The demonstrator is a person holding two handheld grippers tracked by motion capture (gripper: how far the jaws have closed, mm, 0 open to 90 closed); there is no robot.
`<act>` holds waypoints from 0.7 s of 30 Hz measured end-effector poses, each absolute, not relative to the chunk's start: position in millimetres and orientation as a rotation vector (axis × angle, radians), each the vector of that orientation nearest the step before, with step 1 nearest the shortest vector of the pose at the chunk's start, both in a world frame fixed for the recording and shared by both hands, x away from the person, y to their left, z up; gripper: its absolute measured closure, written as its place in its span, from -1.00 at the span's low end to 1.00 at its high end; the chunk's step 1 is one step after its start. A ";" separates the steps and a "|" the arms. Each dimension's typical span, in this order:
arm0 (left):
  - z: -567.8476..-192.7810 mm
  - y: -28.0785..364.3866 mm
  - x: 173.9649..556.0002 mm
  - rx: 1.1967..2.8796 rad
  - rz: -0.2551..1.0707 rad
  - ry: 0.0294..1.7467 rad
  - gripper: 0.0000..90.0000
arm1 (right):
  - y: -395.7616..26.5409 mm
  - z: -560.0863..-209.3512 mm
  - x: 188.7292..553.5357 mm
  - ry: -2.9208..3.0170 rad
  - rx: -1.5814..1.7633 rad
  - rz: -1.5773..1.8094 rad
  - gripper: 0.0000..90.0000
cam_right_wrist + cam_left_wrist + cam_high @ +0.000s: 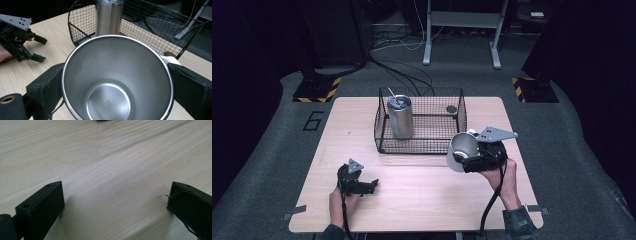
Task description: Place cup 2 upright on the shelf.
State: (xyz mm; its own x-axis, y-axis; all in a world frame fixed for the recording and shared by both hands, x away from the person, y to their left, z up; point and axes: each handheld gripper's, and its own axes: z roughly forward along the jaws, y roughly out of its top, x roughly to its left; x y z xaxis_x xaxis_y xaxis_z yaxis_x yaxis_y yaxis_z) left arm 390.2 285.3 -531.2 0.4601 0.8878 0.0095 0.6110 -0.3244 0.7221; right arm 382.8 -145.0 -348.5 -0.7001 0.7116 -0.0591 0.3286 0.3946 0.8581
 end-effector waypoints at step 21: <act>-531.3 285.3 390.1 2.055 0.548 1.241 -0.98 | -121.2 -311.4 407.1 2.221 0.808 1.255 -0.87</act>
